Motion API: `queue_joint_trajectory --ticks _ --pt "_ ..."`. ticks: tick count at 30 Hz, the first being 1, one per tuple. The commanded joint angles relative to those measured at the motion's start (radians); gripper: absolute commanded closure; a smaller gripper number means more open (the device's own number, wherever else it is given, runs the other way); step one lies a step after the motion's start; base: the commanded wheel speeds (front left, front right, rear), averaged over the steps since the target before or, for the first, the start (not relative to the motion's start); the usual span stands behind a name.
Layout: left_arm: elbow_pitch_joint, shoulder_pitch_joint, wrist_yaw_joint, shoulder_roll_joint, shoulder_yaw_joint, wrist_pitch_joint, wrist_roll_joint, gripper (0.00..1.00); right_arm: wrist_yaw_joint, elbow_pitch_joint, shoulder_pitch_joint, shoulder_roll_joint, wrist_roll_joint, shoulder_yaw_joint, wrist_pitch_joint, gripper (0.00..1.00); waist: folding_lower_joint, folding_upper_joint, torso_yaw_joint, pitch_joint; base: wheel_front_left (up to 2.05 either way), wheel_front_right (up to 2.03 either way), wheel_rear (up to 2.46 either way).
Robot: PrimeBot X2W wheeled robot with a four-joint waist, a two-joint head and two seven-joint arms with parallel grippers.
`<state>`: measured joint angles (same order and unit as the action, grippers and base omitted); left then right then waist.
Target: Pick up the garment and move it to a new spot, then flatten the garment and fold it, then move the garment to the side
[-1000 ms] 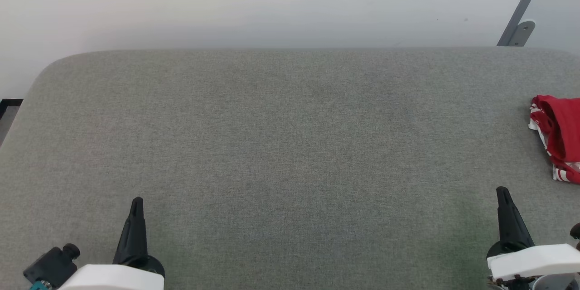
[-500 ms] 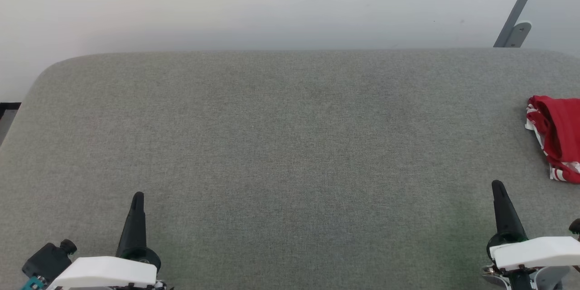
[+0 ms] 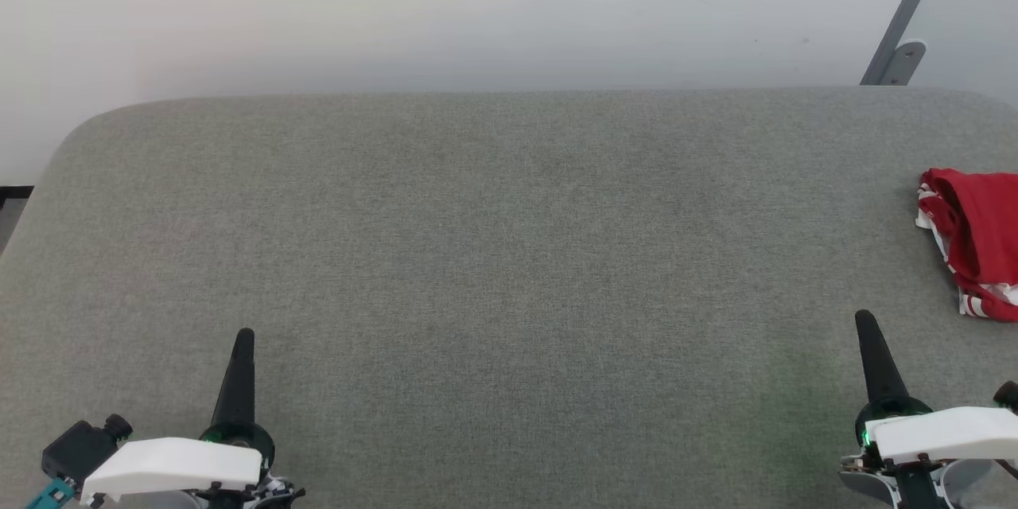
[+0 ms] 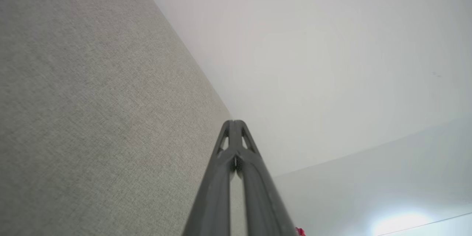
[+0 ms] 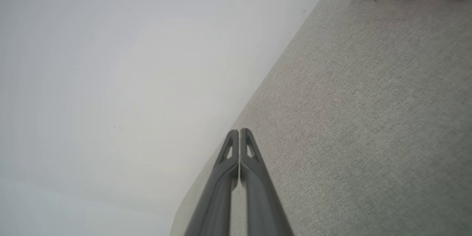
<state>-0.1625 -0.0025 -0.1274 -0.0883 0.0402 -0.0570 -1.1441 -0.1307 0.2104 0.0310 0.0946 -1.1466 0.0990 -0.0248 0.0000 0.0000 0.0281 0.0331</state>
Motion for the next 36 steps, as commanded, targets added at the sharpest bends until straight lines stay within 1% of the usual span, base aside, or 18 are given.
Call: queue_joint_trajectory --ticks 1,13,36 --pt "0.003 -0.026 -0.003 -0.003 0.005 0.007 -0.033 1.00 0.000 -0.003 0.018 -0.002 -0.023 0.003 0.007 1.00 0.0000 0.0000 -0.001 -0.001 0.00 0.00 0.00" --pt "-0.018 -0.047 -0.004 0.000 0.013 0.041 -0.154 1.00 0.000 0.005 0.035 -0.012 -0.137 0.006 0.042 1.00 0.0000 0.0000 -0.006 -0.007 0.00 0.00 0.00" --pt "-0.052 -0.082 -0.005 0.006 0.027 0.095 -0.337 1.00 0.000 0.021 0.061 -0.030 -0.311 0.011 0.094 1.00 0.0000 0.0000 -0.016 -0.018 0.00 0.00 0.00"
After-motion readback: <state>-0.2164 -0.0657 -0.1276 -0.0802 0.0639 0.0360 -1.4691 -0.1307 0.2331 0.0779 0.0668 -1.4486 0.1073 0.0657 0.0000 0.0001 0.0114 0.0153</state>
